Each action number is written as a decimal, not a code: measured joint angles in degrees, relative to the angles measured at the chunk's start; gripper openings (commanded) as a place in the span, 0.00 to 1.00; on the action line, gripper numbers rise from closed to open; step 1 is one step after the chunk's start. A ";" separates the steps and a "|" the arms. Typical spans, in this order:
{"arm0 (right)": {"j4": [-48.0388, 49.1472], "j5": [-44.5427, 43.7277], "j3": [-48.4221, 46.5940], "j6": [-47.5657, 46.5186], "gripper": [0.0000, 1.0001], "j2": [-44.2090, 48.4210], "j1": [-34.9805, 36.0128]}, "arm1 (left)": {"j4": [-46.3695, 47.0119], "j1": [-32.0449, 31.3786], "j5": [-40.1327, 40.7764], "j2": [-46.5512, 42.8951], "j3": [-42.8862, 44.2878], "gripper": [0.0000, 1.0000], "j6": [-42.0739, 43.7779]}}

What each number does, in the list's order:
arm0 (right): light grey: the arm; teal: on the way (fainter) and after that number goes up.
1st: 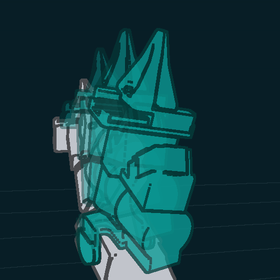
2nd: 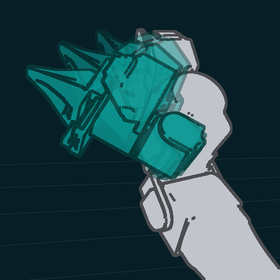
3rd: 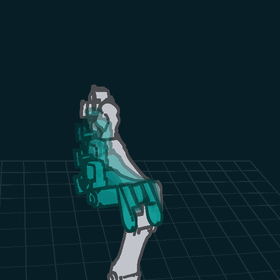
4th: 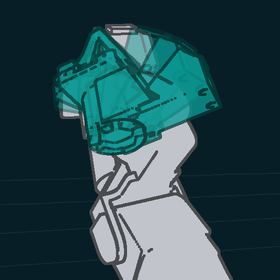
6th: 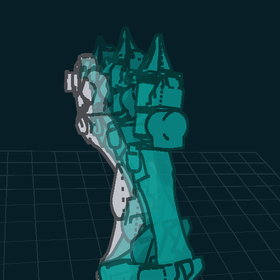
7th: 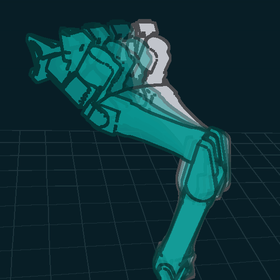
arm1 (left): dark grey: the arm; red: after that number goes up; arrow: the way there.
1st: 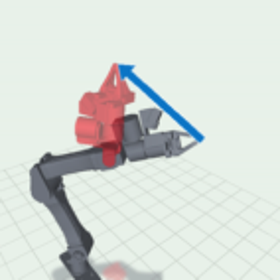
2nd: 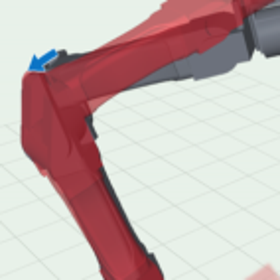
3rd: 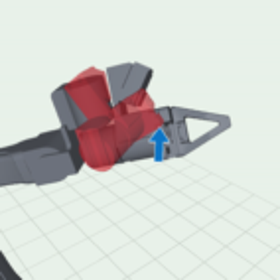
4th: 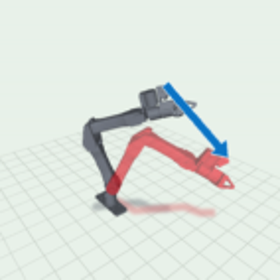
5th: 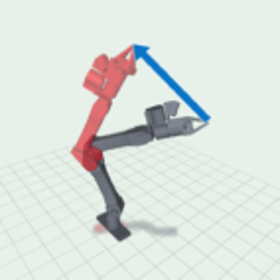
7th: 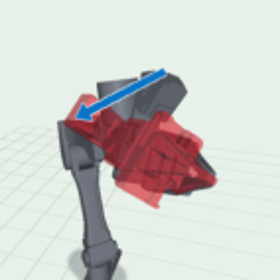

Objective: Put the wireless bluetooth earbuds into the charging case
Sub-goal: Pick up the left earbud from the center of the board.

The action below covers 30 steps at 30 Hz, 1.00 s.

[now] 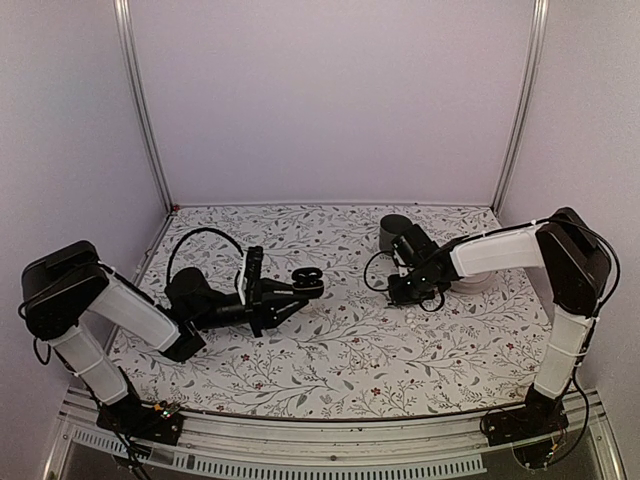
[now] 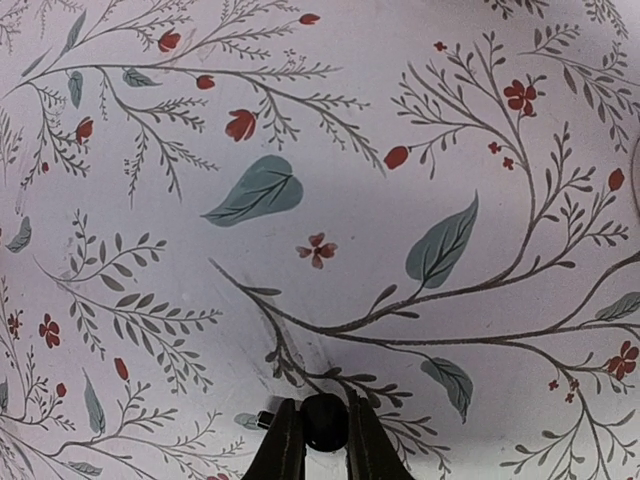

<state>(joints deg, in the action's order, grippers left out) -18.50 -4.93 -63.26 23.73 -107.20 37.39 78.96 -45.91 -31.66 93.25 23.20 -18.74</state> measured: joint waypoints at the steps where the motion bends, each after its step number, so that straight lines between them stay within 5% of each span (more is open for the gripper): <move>1: -0.48 -0.57 0.00 -0.22 0.14 0.31 0.15 | 0.02 0.11 -0.02 0.52 0.07 0.00 -0.09; 30: -9.05 -9.86 -1.68 -3.04 0.15 13.29 8.74 | -0.55 4.15 -5.35 8.28 4.72 0.00 -2.62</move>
<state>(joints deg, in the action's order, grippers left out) -27.55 -14.79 -64.95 20.69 -93.91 46.13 78.41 -41.76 -37.01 101.54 27.92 -21.37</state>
